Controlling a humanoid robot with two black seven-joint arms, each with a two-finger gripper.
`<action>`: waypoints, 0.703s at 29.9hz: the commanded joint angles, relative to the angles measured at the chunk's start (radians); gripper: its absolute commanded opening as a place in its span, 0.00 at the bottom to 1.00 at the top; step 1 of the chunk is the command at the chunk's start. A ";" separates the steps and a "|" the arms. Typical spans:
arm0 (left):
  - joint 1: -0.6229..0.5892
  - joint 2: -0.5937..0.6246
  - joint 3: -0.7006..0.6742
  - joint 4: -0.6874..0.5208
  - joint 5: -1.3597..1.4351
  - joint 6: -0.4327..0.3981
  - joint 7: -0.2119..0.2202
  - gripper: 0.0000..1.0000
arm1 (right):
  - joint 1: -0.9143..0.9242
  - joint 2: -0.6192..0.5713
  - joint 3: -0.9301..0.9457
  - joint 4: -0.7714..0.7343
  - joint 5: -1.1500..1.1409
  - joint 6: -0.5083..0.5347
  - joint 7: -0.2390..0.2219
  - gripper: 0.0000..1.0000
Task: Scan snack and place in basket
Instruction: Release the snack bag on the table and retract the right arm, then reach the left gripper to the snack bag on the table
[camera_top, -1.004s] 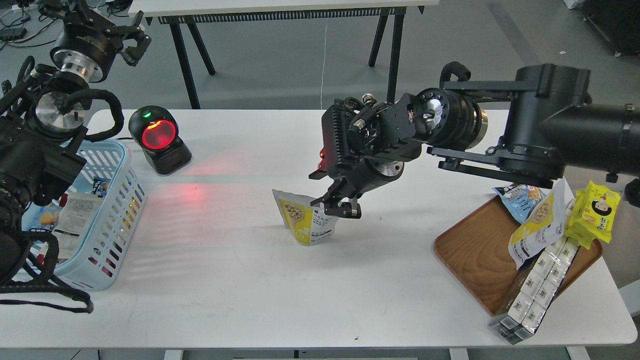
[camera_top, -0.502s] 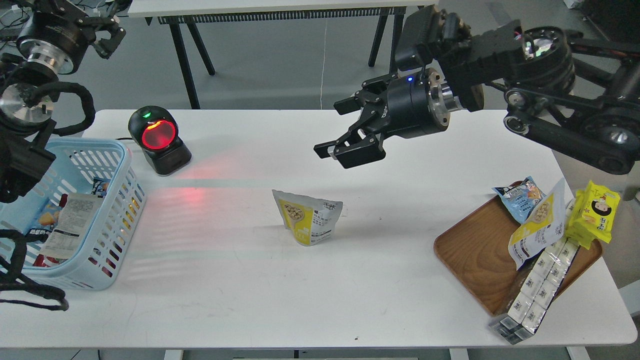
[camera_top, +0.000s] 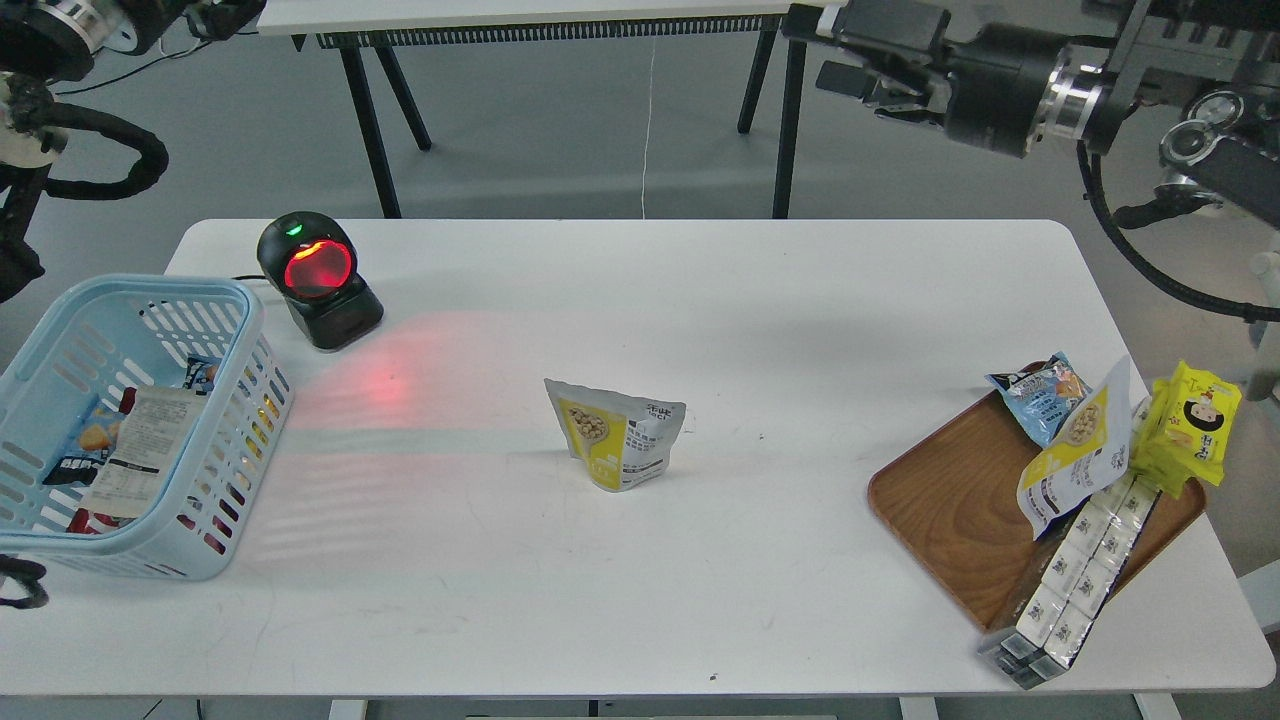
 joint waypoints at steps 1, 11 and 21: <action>0.001 0.083 -0.001 -0.199 0.154 0.000 0.000 1.00 | -0.006 0.013 0.015 -0.120 0.197 0.005 0.000 1.00; 0.006 0.248 -0.002 -0.731 0.611 0.000 0.002 0.98 | -0.113 0.043 0.032 -0.219 0.677 0.051 0.000 1.00; 0.007 0.276 -0.010 -1.018 1.040 0.000 -0.007 0.93 | -0.268 0.143 0.189 -0.217 0.935 0.076 0.000 1.00</action>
